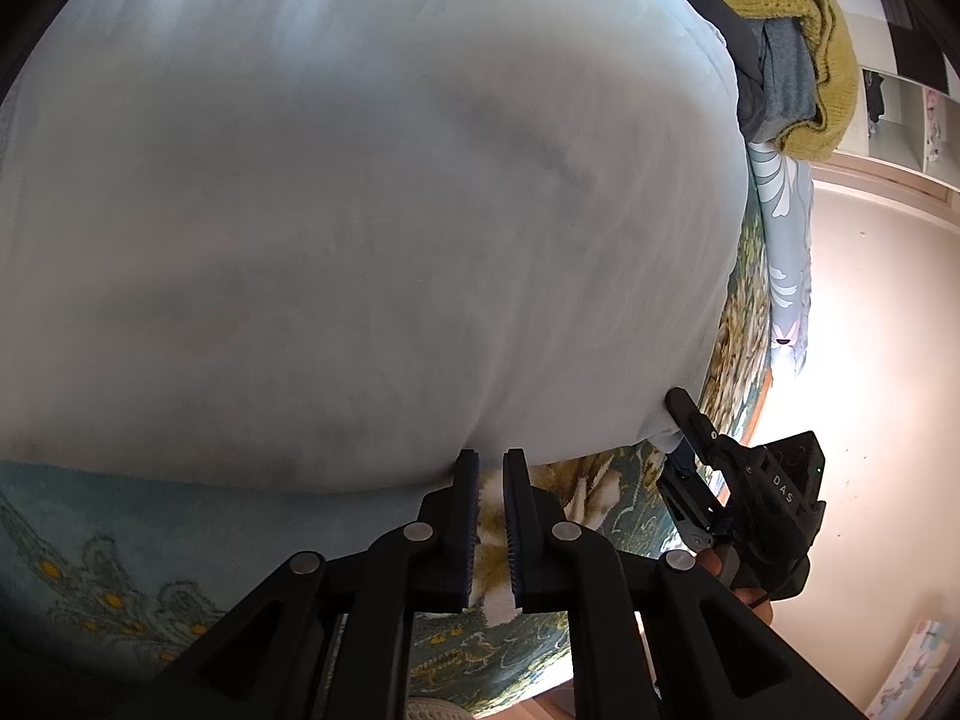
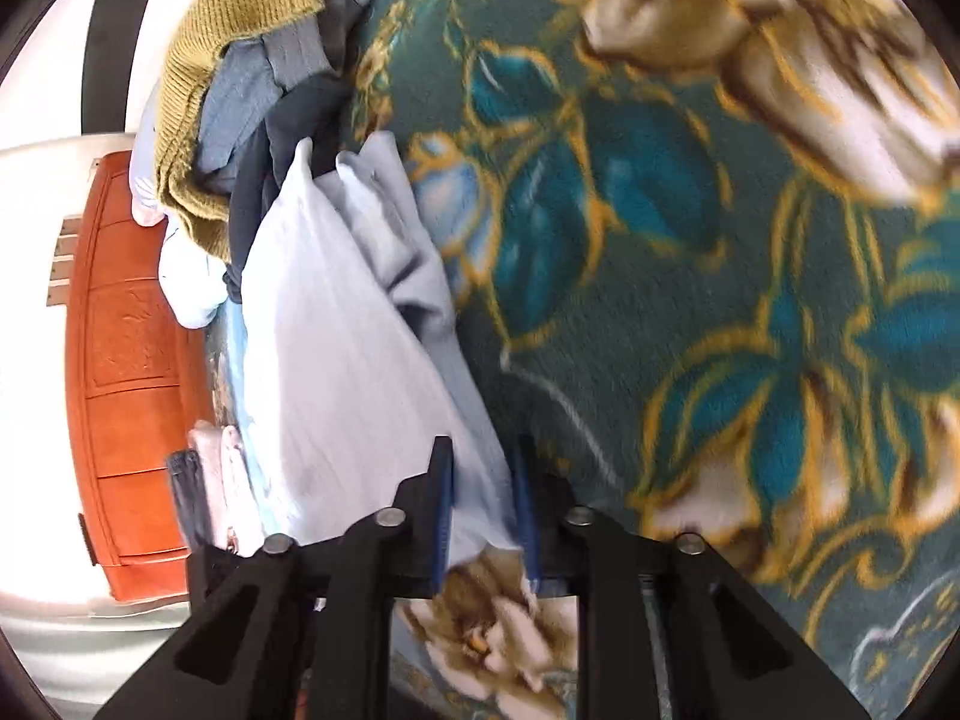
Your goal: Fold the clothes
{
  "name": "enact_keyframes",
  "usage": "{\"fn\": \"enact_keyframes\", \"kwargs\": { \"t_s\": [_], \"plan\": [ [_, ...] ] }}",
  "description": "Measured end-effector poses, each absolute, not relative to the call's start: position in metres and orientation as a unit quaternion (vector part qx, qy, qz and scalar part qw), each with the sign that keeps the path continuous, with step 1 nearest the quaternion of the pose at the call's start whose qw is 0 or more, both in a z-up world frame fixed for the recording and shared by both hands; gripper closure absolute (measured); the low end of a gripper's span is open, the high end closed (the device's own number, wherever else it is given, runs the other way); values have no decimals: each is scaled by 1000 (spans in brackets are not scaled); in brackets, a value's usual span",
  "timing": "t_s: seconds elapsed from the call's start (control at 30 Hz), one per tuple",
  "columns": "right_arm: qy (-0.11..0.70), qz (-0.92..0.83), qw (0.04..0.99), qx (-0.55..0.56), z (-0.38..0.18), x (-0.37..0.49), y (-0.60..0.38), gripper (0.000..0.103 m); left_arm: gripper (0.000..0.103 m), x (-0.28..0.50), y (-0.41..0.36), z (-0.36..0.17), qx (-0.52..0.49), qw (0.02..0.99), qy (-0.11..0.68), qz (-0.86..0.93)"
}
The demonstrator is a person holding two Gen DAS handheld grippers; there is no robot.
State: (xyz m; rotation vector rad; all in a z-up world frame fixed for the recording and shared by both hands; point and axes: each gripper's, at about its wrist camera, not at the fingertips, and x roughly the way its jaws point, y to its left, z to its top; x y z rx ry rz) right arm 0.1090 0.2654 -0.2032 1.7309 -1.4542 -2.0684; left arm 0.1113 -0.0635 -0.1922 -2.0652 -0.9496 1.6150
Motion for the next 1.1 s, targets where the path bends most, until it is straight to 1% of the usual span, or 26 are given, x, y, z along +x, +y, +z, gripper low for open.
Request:
{"fn": "enact_keyframes", "kwargs": {
  "t_s": [0.07,0.1,0.13,0.2,0.27,0.33,0.47,0.53,0.57,0.7,0.73,0.77,0.83,0.9,1.03,1.1],
  "plan": [
    [-474,-674,37,565,-202,107,264,84,91,110,-63,-191,-729,178,-333,572],
    [-470,-676,35,566,-200,106,264,87,91,110,-63,-191,-728,178,-333,572],
    [-460,-681,30,568,-195,101,262,96,90,109,-64,-191,-727,178,-334,572],
    [-435,-695,33,571,-182,93,257,96,90,107,-68,-189,-721,176,-339,578],
    [-407,-713,48,569,-163,83,245,97,84,112,-94,-179,-704,173,-352,592],
    [-377,-731,66,565,-143,73,230,97,82,110,-107,-165,-673,174,-372,615],
    [-313,-756,104,565,-112,46,182,97,81,106,-156,-125,-606,159,-388,676],
    [-279,-764,144,563,-100,42,147,97,81,101,-195,-104,-574,137,-395,704],
    [-263,-767,167,561,-95,42,129,97,81,109,-199,-97,-557,124,-403,715],
    [-198,-771,259,548,-72,45,55,97,81,122,-259,-72,-491,86,-446,743],
    [-181,-770,282,543,-66,46,37,97,80,120,-272,-66,-479,77,-451,749],
    [-161,-768,306,540,-62,48,18,97,79,110,-267,-63,-471,68,-453,754],
    [-116,-751,337,556,-73,55,-15,97,76,101,-265,-78,-468,51,-458,754],
    [-85,-730,350,581,-91,61,-42,97,76,106,-269,-95,-479,38,-461,746],
    [-99,-698,325,631,-131,59,-55,96,76,105,-261,-122,-512,25,-449,732],
    [-107,-690,328,637,-134,61,-53,94,76,106,-262,-126,-525,26,-450,721]
  ]
}}
